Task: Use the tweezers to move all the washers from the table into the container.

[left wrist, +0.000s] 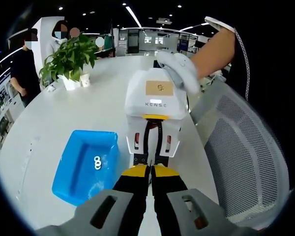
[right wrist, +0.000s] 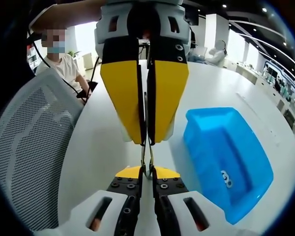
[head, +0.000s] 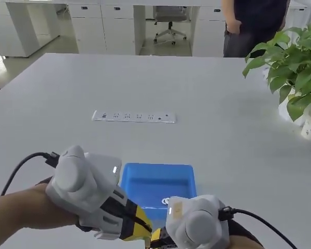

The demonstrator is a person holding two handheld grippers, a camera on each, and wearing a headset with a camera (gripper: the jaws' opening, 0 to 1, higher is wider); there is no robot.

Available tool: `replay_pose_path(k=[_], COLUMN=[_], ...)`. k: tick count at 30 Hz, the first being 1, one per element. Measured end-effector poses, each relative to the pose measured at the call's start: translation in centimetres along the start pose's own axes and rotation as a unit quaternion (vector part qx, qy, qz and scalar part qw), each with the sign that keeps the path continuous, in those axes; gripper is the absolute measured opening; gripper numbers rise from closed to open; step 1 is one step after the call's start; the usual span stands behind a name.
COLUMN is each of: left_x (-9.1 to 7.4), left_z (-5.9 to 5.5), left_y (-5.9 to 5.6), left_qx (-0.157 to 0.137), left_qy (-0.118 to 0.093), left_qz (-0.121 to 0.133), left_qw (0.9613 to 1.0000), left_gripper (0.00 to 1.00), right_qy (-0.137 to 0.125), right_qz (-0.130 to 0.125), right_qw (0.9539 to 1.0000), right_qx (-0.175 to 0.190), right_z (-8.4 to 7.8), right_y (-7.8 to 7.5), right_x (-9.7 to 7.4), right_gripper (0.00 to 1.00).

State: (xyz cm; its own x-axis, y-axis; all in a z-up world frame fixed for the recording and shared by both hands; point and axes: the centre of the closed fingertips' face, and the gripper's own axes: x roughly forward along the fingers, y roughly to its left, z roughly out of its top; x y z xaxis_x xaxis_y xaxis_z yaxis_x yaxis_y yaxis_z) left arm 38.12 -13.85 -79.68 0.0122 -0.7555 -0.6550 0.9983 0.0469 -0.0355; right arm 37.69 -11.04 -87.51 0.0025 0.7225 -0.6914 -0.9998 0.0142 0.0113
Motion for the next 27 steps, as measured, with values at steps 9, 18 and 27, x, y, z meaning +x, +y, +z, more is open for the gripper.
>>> replay_pose_path(k=[9, 18, 27], left_x=[-0.2, -1.1, -1.9], left_z=[0.0, 0.9, 2.4], left_y=[0.0, 0.3, 0.6], left_qx=[0.003, 0.000, 0.009], left_qy=[0.006, -0.006, -0.012], left_qz=[-0.003, 0.005, 0.009], left_qw=[1.0000, 1.0000, 0.9998], left_gripper=[0.05, 0.05, 0.05], right_qy=[-0.003, -0.004, -0.013], right_qz=[0.000, -0.005, -0.014], right_qw=[1.0000, 0.9999, 0.9998], right_qx=[0.004, -0.008, -0.010], right_z=[0.2, 1.1, 2.1], right_y=[0.1, -0.3, -0.8], right_x=[0.0, -0.9, -2.0], right_gripper=[0.09, 0.09, 0.09])
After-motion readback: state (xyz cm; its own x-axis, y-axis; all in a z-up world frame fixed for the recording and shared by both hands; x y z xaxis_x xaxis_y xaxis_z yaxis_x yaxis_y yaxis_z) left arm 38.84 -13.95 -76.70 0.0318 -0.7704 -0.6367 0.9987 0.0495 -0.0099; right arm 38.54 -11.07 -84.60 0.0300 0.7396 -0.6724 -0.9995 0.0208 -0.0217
